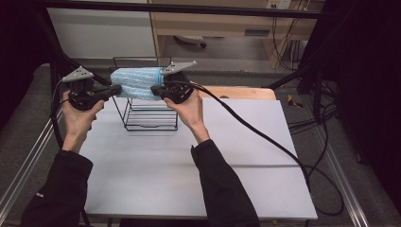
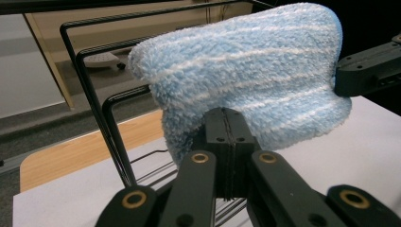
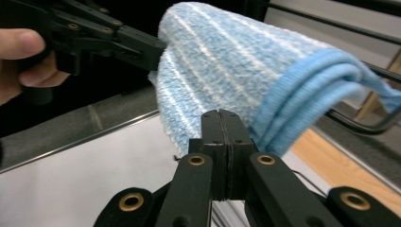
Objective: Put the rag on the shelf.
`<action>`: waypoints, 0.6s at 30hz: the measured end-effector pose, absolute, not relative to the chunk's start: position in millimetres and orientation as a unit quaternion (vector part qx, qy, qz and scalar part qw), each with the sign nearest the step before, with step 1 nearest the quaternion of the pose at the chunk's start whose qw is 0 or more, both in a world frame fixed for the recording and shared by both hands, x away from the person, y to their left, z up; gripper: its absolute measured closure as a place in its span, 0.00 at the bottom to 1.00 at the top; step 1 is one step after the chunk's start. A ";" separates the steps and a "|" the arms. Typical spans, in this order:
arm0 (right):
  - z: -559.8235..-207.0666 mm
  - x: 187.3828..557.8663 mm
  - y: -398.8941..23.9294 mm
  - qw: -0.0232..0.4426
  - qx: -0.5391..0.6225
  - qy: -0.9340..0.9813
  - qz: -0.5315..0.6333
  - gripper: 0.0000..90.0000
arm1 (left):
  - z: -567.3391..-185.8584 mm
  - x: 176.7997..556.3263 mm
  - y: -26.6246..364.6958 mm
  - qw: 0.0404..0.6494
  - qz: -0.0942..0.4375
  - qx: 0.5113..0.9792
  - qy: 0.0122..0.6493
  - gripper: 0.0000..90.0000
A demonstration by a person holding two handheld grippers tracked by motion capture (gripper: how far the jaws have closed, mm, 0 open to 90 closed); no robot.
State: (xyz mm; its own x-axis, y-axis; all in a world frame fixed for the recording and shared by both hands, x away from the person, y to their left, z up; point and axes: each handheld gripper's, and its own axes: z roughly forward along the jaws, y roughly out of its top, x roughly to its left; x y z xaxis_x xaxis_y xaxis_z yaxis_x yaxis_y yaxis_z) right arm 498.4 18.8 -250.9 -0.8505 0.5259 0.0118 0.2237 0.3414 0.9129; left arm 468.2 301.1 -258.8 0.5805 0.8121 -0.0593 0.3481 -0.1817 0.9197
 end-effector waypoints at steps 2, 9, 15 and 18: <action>-253.4 498.9 18.3 0.156 0.230 0.803 0.527 0.99 | -259.2 468.8 300.1 0.503 0.232 0.733 0.396 1.00; -261.6 501.8 22.1 0.178 0.228 0.803 0.522 0.96 | -264.8 472.4 295.6 0.496 0.236 0.735 0.398 1.00; -263.3 502.0 23.7 0.181 0.228 0.799 0.526 0.92 | -270.4 473.1 297.7 0.501 0.234 0.730 0.402 0.99; -260.7 497.9 22.5 0.178 0.221 0.798 0.531 0.86 | -269.1 469.7 299.8 0.504 0.235 0.728 0.402 0.93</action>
